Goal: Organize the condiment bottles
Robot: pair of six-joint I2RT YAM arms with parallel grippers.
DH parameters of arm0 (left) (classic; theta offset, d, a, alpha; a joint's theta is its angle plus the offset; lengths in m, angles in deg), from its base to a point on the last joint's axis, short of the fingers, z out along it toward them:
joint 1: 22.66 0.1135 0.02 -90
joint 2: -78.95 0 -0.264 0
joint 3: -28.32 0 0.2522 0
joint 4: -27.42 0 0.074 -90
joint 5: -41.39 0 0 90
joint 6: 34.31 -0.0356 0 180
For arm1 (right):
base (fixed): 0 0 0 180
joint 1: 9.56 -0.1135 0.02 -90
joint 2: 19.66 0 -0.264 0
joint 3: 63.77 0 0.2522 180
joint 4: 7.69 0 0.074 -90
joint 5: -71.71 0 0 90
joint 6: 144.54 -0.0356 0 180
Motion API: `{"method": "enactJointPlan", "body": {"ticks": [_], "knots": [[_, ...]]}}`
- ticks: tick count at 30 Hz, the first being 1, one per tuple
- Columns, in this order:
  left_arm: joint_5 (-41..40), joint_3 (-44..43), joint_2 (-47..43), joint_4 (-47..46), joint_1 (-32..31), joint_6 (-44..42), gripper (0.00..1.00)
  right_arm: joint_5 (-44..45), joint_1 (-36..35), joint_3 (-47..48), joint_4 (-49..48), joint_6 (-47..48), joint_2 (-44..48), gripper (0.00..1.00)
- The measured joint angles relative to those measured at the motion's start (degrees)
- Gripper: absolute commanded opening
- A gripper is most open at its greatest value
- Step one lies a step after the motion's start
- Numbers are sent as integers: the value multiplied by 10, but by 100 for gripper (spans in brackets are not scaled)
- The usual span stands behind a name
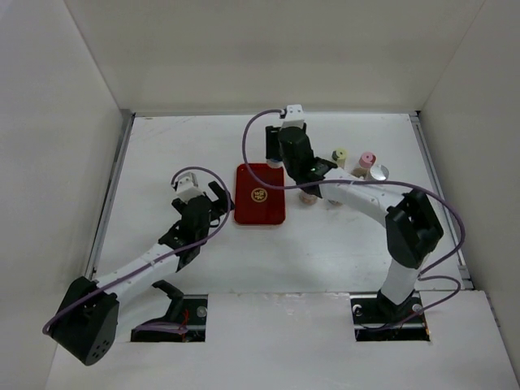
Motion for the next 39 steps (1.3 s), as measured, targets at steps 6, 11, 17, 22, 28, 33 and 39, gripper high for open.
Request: {"method": "enactJointPlan", "body": {"ticks": [6, 11, 17, 22, 28, 33, 39], "knots": [[8, 14, -17, 0, 32, 16, 100, -27, -54, 79, -12, -4, -68, 50], [21, 21, -24, 2, 50, 26, 100, -39, -61, 107, 0, -5, -120, 50], [33, 21, -26, 1, 54, 31, 100, -41, -61, 114, 10, -7, -145, 56], [38, 21, -26, 0, 54, 32, 100, -41, -66, 114, 10, -13, -149, 73], [43, 21, -26, 0, 54, 33, 100, -40, -75, 114, -11, -24, -154, 91], [44, 21, -27, 0, 54, 33, 100, -42, -79, 75, -19, -23, -115, 96], [45, 28, -42, 0, 54, 33, 100, -41, -71, -61, -45, -24, 53, 89]]}}
